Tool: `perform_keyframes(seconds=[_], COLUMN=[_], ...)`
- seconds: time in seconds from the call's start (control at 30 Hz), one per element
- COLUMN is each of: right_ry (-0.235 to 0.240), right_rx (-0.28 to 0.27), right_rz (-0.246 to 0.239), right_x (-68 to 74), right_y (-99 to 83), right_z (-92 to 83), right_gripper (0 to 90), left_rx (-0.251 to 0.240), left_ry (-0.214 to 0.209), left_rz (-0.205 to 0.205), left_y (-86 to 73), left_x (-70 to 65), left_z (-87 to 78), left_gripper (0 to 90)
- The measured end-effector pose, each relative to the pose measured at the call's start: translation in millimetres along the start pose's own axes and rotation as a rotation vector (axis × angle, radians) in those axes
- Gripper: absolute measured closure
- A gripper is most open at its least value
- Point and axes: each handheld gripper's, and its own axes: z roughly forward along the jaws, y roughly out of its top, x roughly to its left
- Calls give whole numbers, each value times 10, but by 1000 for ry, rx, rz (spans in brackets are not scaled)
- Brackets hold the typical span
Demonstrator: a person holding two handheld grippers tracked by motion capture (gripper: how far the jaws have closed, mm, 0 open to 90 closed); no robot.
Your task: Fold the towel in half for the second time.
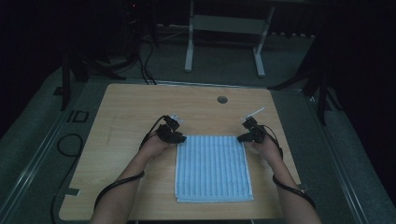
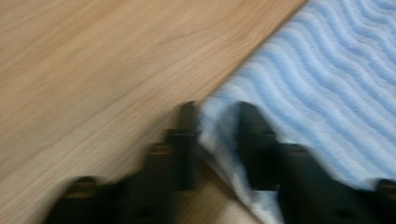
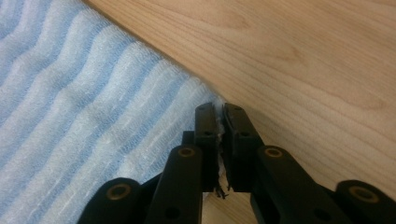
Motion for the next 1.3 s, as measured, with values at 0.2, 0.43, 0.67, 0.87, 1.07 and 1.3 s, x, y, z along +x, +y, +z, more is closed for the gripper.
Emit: perform_keyframes(seconds=[0.2,0.43,0.67,0.87,1.07,1.3], right_ry=[-26,-23,14,67,101,123], right_rx=[-35,-137,-239,-322,-327,-269], right_rz=[9,-9,-57,-101,-132,-159], right_x=[-47,-12,122,349,610,836], right_y=[92,211,107,-308,-810,-1286], right_z=[-82,-376,-741,-1012,-1079,-1040], right_gripper=[858,858,857,857,857,854], left_rx=[-58,-124,-210,-233,-220,-144], left_ry=[11,1,-52,-102,-132,-181], left_rz=[-33,-23,79,130,149,206], left_y=[94,175,52,-206,-503,-862], left_x=[49,31,-146,-398,-730,-1097], left_z=[-105,-372,-790,-1034,-1117,-1107], left_gripper=[865,866,867,866,865,862])
